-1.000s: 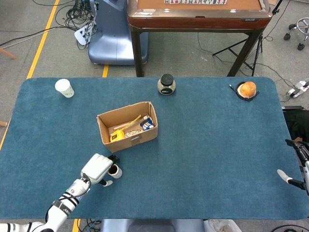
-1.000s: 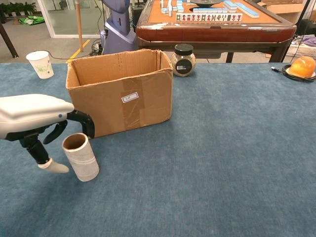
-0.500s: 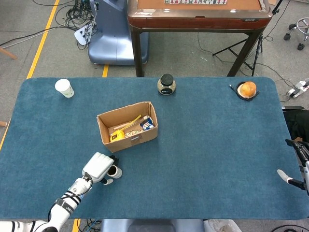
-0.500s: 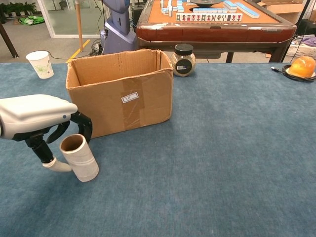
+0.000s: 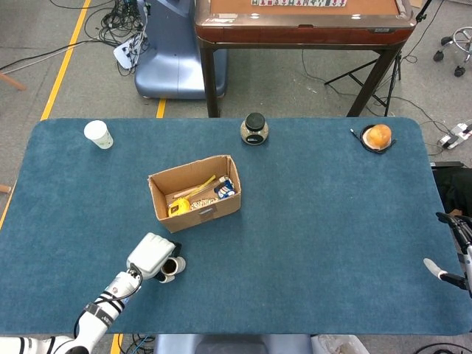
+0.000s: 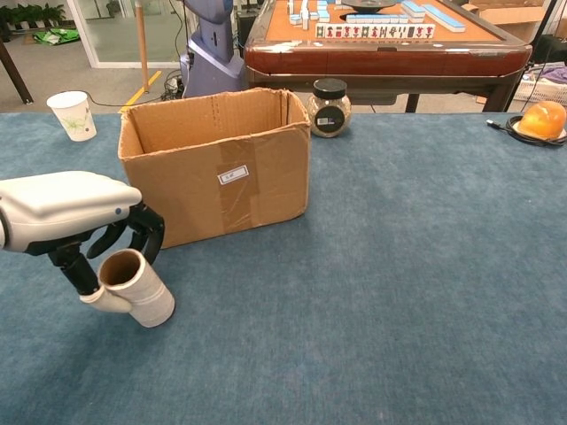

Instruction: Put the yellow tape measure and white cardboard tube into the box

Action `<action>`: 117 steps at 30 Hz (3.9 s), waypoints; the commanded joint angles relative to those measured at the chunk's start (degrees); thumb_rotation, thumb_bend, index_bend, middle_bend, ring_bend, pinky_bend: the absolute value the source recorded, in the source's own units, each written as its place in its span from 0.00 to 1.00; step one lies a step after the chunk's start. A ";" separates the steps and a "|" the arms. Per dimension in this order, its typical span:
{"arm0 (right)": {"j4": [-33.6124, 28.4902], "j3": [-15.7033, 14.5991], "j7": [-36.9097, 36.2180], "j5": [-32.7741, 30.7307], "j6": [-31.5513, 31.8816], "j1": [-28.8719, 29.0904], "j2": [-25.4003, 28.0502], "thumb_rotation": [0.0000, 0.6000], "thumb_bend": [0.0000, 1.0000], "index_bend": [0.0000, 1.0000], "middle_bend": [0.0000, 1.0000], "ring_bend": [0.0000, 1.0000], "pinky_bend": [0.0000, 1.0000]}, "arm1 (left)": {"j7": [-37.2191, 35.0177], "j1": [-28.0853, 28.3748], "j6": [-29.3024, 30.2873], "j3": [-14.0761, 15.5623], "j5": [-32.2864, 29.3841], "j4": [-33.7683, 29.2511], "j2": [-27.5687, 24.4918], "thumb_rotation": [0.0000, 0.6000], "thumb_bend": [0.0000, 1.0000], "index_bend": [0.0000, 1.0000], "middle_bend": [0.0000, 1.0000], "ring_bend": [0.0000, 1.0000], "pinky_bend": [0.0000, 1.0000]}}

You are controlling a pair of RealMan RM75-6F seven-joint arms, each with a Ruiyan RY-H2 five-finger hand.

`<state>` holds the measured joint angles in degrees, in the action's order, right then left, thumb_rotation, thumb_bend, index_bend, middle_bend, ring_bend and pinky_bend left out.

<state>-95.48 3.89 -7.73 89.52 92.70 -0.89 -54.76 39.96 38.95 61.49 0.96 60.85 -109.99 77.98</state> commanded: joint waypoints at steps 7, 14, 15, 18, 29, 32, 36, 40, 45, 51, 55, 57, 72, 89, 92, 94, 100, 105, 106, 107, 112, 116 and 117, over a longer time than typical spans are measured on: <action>0.04 0.03 -0.12 -0.03 0.05 -0.03 0.02 1.00 0.11 0.20 0.28 0.19 0.43 | -0.99 -0.53 0.99 0.05 1.27 -2.43 -1.42 1.00 0.13 0.62 0.64 0.66 0.89; 0.00 0.04 -0.11 -0.04 0.06 -0.05 0.02 1.00 0.11 0.20 0.29 0.19 0.43 | -0.16 -1.24 3.34 -0.10 2.51 -7.09 -5.08 1.00 0.13 0.63 0.65 0.66 0.89; 0.00 0.05 -0.11 -0.05 0.06 -0.05 0.02 1.00 0.11 0.20 0.29 0.19 0.43 | 0.20 -1.33 3.77 -0.17 2.53 -7.99 -5.83 1.00 0.13 0.63 0.65 0.66 0.89; -0.04 0.03 -0.07 0.00 0.02 -0.03 0.01 1.00 0.11 0.20 0.29 0.19 0.43 | 1.61 -1.48 5.23 -0.50 3.06 -11.25 -8.49 1.00 0.13 0.64 0.65 0.66 0.89; -0.14 -0.03 0.21 0.17 0.11 -0.06 -0.08 1.00 0.11 0.20 0.29 0.19 0.43 | 5.44 -1.64 11.02 -4.26 3.88 -22.41 -16.65 1.00 0.13 0.63 0.65 0.66 0.89; -0.15 -0.06 0.27 0.20 0.04 -0.04 -0.10 1.00 0.11 0.20 0.29 0.19 0.43 | 5.61 -0.89 11.83 -6.39 3.27 -23.54 -17.76 1.00 0.13 0.64 0.65 0.66 0.89; -0.16 -0.04 0.32 0.14 -0.04 0.00 -0.10 1.00 0.11 0.20 0.29 0.19 0.43 | 5.81 0.66 12.18 -9.05 1.09 -22.41 -17.05 1.00 0.13 0.64 0.65 0.66 0.89; -0.15 -0.02 0.12 0.07 -0.07 0.00 -0.01 1.00 0.11 0.20 0.29 0.19 0.43 | 4.45 2.74 11.37 -11.74 -1.87 -18.88 -14.55 1.00 0.13 0.64 0.65 0.66 0.89; -0.07 0.07 -0.47 -0.04 0.20 -0.14 0.20 1.00 0.11 0.20 0.29 0.19 0.43 | 2.06 5.98 9.08 -15.13 -7.19 -12.27 -11.50 1.00 0.13 0.63 0.65 0.66 0.89; 0.16 0.18 -1.16 -0.11 0.37 -0.20 0.37 1.00 0.11 0.20 0.29 0.19 0.43 | -0.03 9.25 7.28 -17.64 -10.82 -5.05 -7.50 1.00 0.13 0.62 0.65 0.66 0.89; 0.20 0.15 -1.29 -0.05 0.24 -0.14 0.43 1.00 0.11 0.20 0.29 0.19 0.43 | -0.27 11.05 5.83 -18.06 -13.23 -1.25 -5.37 1.00 0.13 0.58 0.62 0.65 0.88; 0.20 0.12 -1.32 0.03 0.25 -0.14 0.46 1.00 0.11 0.20 0.29 0.19 0.43 | 0.14 11.81 5.08 -17.93 -14.91 -0.02 -4.84 1.00 0.13 0.54 0.58 0.65 0.88; 0.03 -0.02 -0.72 0.01 -0.26 0.02 0.35 1.00 0.11 0.20 0.29 0.19 0.43 | 5.78 12.54 10.93 -16.39 -22.24 0.07 -4.36 1.00 0.10 0.00 0.14 0.64 0.88; -0.71 0.24 3.23 -1.54 -1.50 0.43 -0.77 1.00 0.11 0.20 0.29 0.19 0.43 | 2.13 -3.31 21.22 -2.69 -10.33 -14.98 -20.02 1.00 0.10 0.35 0.45 0.61 0.87; -0.80 0.63 4.42 -2.65 -2.09 0.71 -1.36 1.00 0.11 0.20 0.29 0.19 0.43 | 0.12 -6.54 22.02 0.10 -6.56 -15.89 -21.63 1.00 0.10 0.37 0.45 0.56 0.83; -0.71 1.00 5.20 -3.60 -2.44 0.88 -1.83 1.00 0.11 0.21 0.29 0.19 0.43 | -1.81 -8.76 23.17 1.39 -3.98 -15.94 -22.01 1.00 0.10 0.38 0.45 0.51 0.79; -0.42 2.30 8.91 -7.12 -3.41 1.38 -3.31 1.00 0.11 0.22 0.30 0.19 0.43 | -9.14 -16.53 26.55 6.34 6.53 -13.40 -21.68 1.00 0.13 0.41 0.45 0.42 0.65; -0.31 2.60 10.02 -8.15 -4.43 1.89 -3.90 1.00 0.11 0.23 0.30 0.19 0.43 | -13.76 -21.95 28.81 9.04 12.68 -8.55 -20.71 1.00 0.13 0.41 0.44 0.37 0.53; -0.26 2.62 10.18 -8.26 -4.60 1.97 -3.98 1.00 0.11 0.23 0.30 0.20 0.43 | -14.52 -22.78 29.29 9.21 13.44 -7.51 -20.48 1.00 0.13 0.41 0.43 0.36 0.51; -0.18 2.65 10.42 -8.42 -4.80 2.07 -4.09 1.00 0.11 0.23 0.30 0.20 0.43 | -15.71 -23.81 29.91 9.25 14.24 -6.10 -20.19 1.00 0.13 0.41 0.42 0.35 0.49; 0.12 2.91 10.98 -9.36 -5.69 2.46 -4.45 1.00 0.11 0.23 0.30 0.20 0.43 | -21.17 -26.52 30.21 8.24 15.04 -1.62 -19.88 1.00 0.13 0.43 0.42 0.34 0.47; 0.46 3.24 10.73 -10.29 -6.44 2.76 -4.56 1.00 0.11 0.23 0.30 0.20 0.43 | -23.12 -27.03 28.70 7.30 14.87 -0.45 -20.05 1.00 0.13 0.43 0.42 0.34 0.46; 0.58 3.28 10.70 -10.55 -6.86 2.93 -4.58 1.00 0.11 0.23 0.30 0.20 0.43 | -23.09 -27.13 28.22 7.02 14.86 -0.11 -19.94 1.00 0.13 0.43 0.42 0.34 0.46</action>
<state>-95.03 7.08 3.04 79.17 86.13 1.88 -59.30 17.08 12.10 90.19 8.35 75.67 -110.55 57.99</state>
